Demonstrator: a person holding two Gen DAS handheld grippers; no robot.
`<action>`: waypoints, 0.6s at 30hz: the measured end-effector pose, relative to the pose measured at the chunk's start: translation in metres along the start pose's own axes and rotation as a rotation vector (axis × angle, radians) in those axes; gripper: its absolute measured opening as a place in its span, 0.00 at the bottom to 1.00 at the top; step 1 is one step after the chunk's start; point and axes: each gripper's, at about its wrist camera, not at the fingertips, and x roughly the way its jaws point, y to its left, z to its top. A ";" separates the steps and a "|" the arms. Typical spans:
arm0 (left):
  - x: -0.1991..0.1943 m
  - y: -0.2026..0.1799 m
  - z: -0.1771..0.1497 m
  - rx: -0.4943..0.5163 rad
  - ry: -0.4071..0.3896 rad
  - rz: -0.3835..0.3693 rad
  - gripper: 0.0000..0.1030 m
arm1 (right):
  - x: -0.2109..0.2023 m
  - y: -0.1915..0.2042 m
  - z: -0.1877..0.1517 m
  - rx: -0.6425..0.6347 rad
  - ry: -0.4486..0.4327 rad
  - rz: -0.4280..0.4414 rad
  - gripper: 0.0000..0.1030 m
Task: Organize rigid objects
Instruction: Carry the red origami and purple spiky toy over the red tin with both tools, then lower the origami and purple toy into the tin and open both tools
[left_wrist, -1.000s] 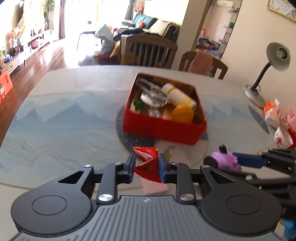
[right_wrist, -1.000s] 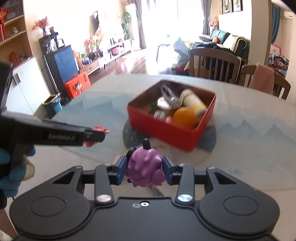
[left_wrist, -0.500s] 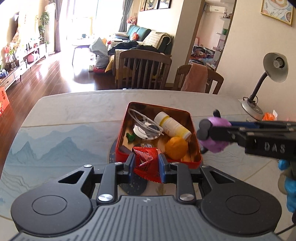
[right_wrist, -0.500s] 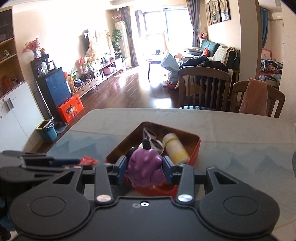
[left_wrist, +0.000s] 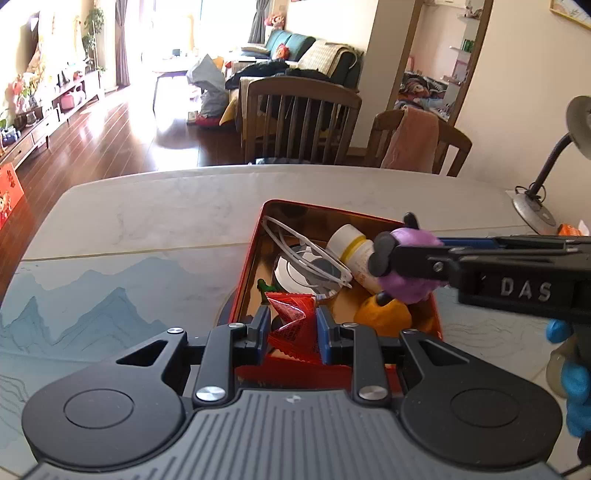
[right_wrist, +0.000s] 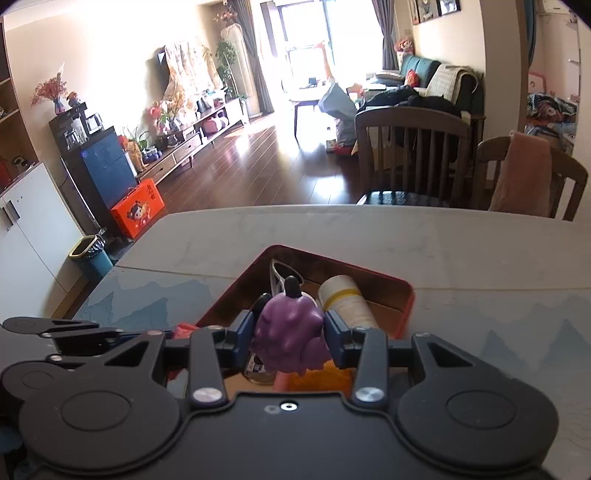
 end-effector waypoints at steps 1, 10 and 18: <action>0.005 0.000 0.002 0.002 0.004 0.004 0.25 | 0.004 -0.002 0.000 0.004 0.013 0.003 0.39; 0.038 -0.002 0.006 0.025 0.045 0.030 0.25 | 0.027 -0.013 -0.002 0.042 0.073 0.018 0.39; 0.055 0.000 0.007 0.034 0.073 0.042 0.25 | 0.027 -0.015 0.006 0.042 0.068 0.028 0.39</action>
